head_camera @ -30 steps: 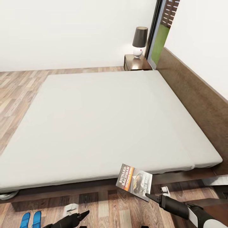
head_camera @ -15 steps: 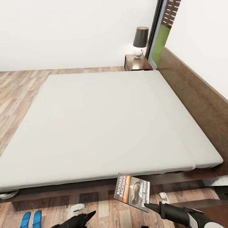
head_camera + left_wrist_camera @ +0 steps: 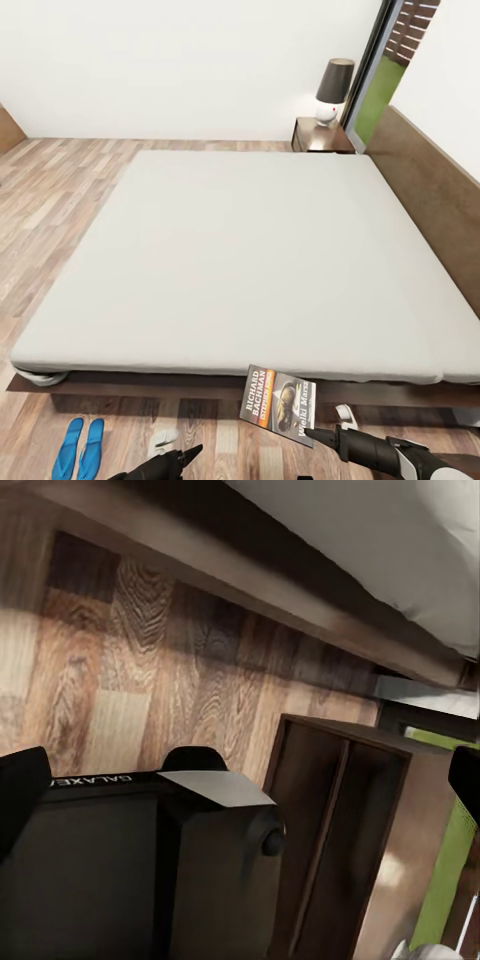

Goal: In the bedroom, move the book from the bed onto either nightstand, and place the two sandals side by side next to the bed.

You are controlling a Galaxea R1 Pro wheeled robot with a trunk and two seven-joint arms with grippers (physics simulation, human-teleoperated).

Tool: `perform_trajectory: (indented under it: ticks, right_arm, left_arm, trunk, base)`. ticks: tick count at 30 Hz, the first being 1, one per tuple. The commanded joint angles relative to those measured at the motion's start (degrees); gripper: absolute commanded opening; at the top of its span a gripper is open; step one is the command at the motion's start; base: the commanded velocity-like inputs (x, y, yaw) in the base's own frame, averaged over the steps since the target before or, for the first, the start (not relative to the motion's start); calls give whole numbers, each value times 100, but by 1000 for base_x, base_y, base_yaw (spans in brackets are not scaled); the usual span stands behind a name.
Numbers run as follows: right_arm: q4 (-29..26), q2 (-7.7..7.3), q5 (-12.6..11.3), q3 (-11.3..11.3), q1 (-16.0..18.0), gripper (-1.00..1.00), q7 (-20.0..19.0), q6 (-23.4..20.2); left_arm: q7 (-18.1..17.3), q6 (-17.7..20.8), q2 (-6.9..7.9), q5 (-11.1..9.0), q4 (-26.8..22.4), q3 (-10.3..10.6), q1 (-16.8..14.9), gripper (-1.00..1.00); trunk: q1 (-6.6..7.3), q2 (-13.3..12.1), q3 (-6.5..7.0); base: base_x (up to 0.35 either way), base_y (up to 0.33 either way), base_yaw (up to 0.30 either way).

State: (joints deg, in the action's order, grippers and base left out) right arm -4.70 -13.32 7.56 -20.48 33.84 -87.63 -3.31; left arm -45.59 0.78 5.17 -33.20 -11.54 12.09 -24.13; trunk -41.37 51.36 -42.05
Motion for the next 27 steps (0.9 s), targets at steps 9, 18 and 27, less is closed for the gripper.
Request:
perform_trajectory:
  ticks: [9,18,27]
  right_arm:
    - [-5,5,60,-54,0,-100,-13,-30]
    - [-5,5,61,-52,0,-100,-2,-30]
    - [-5,5,61,-52,2,-100,9,-30]
  left_arm:
    - [-11,16,1,61,3,323,-4,100]
    - [4,10,2,77,3,363,-4,100]
    - [6,10,1,77,3,364,-4,100]
  trunk:
    - [-1,3,-4]
    - [-1,3,-4]
    - [-1,3,-4]
  base:
    - [0,0,288]
    - [0,0,288]
    - [0,0,288]
